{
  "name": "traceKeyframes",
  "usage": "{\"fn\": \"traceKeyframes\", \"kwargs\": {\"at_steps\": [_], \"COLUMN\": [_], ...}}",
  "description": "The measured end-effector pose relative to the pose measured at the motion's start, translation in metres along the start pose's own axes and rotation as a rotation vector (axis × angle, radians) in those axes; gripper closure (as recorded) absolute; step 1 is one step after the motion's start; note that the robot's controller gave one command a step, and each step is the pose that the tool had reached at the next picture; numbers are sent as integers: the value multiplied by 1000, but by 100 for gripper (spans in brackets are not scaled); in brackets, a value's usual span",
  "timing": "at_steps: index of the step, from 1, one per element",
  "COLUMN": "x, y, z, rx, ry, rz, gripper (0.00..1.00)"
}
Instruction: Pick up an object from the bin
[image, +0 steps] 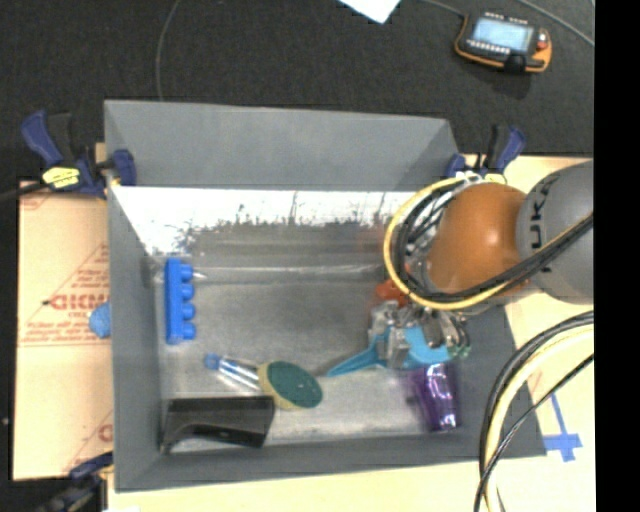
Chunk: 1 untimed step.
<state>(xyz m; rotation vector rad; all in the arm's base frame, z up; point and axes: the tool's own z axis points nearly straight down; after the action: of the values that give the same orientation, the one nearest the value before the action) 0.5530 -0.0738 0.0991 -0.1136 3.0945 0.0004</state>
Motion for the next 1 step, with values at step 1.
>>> {"fn": "traceKeyframes", "kwargs": {"at_steps": [1], "x": [-1], "y": [6], "z": [5], "rx": [-3], "ry": [3], "rz": [26], "gripper": [100]}}
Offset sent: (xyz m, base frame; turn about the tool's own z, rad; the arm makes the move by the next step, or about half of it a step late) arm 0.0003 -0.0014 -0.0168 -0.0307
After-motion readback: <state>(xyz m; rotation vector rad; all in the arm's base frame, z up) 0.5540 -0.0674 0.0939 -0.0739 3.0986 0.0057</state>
